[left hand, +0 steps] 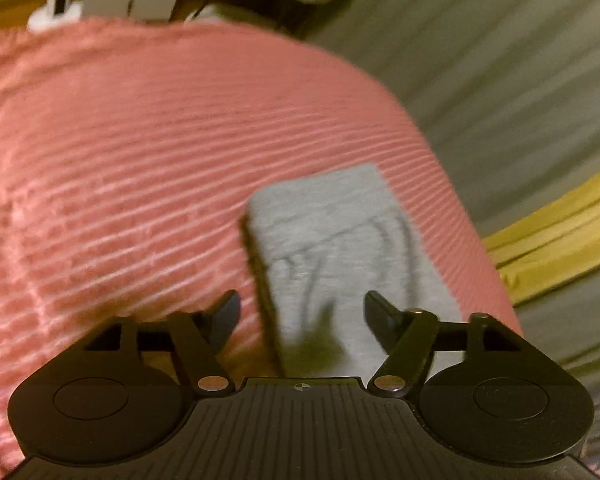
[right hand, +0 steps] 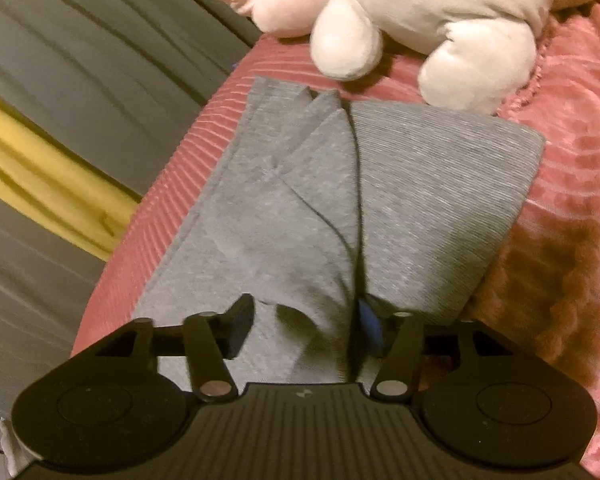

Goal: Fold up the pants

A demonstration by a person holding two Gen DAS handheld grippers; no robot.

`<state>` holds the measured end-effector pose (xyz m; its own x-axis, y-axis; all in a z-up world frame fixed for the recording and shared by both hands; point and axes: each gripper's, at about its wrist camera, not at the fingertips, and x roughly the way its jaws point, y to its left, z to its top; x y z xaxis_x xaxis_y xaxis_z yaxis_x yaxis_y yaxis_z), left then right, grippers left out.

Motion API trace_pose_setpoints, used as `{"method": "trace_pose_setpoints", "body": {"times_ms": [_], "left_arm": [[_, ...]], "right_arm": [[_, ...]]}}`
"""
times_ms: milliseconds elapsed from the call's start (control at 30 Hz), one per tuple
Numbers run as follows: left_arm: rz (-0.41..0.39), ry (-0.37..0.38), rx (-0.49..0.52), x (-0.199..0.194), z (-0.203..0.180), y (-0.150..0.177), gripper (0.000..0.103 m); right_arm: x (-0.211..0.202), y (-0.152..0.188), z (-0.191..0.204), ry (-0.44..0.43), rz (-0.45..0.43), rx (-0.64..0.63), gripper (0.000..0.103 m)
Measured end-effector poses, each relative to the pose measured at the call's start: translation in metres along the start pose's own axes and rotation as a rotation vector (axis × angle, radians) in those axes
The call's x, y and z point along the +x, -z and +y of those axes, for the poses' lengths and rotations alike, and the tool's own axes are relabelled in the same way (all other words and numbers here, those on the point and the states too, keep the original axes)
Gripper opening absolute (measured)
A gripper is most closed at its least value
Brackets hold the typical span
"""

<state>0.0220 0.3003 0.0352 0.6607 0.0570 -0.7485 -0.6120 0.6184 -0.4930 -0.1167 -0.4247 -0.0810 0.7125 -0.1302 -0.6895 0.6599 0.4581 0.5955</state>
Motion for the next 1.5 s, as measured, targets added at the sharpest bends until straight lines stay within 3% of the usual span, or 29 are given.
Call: {"method": "trace_pose_setpoints", "body": {"times_ms": [67,167,300,433,600,633,667,700,733,867,1000,1067,1200,1333,1400,1467,1500], "left_arm": [[-0.044,0.0,0.058,-0.012,-0.018,0.011,0.09],[-0.061,0.03,0.136,-0.017,-0.043,0.031,0.096],[0.015,0.091,0.274,0.003,-0.076,0.066,0.096],[0.047,0.092,0.316,0.017,-0.089,0.08,0.096],[0.046,0.055,0.259,0.023,-0.082,0.076,0.096],[0.049,0.053,0.242,0.024,-0.08,0.074,0.096],[0.048,0.049,0.224,0.026,-0.076,0.072,0.096],[0.047,0.046,0.211,0.024,-0.076,0.073,0.096],[0.047,0.043,0.198,0.023,-0.074,0.072,0.096],[0.054,0.042,0.166,0.024,-0.069,0.071,0.096],[0.058,0.041,0.159,0.024,-0.069,0.071,0.096],[0.063,0.041,0.15,0.025,-0.069,0.07,0.096],[0.073,0.044,0.133,0.026,-0.066,0.069,0.096],[0.08,0.045,0.121,0.025,-0.065,0.069,0.096],[0.081,0.042,0.112,0.026,-0.064,0.069,0.096],[0.084,0.036,0.111,0.027,-0.065,0.069,0.096],[0.084,0.035,0.113,0.027,-0.065,0.069,0.096]], "right_arm": [[-0.004,0.0,0.005,0.004,-0.015,-0.026,0.073],[-0.013,-0.002,0.011,0.045,-0.07,-0.065,0.077],[-0.02,-0.01,0.016,0.128,-0.122,-0.152,0.077],[-0.014,-0.011,0.04,0.22,-0.121,-0.38,0.077],[0.014,0.009,0.085,0.311,-0.106,-0.705,0.079],[0.023,0.011,0.089,0.354,-0.088,-0.736,0.069],[0.031,0.011,0.091,0.392,-0.073,-0.754,0.032],[0.038,0.009,0.09,0.426,-0.06,-0.756,0.016],[0.038,0.006,0.088,0.432,-0.065,-0.74,0.011],[0.017,-0.014,0.069,0.322,-0.12,-0.585,0.007],[-0.039,-0.031,0.032,0.161,-0.248,-0.345,0.006],[-0.054,-0.031,0.008,0.127,-0.27,-0.224,0.003],[-0.043,-0.028,-0.036,0.187,-0.19,-0.107,0.003],[-0.039,-0.035,-0.058,0.118,-0.153,0.036,0.008],[-0.037,-0.035,-0.057,0.102,-0.129,0.031,0.013],[-0.034,-0.031,-0.052,0.086,-0.099,0.013,0.024],[-0.034,-0.029,-0.049,0.074,-0.097,0.009,0.024]]}}
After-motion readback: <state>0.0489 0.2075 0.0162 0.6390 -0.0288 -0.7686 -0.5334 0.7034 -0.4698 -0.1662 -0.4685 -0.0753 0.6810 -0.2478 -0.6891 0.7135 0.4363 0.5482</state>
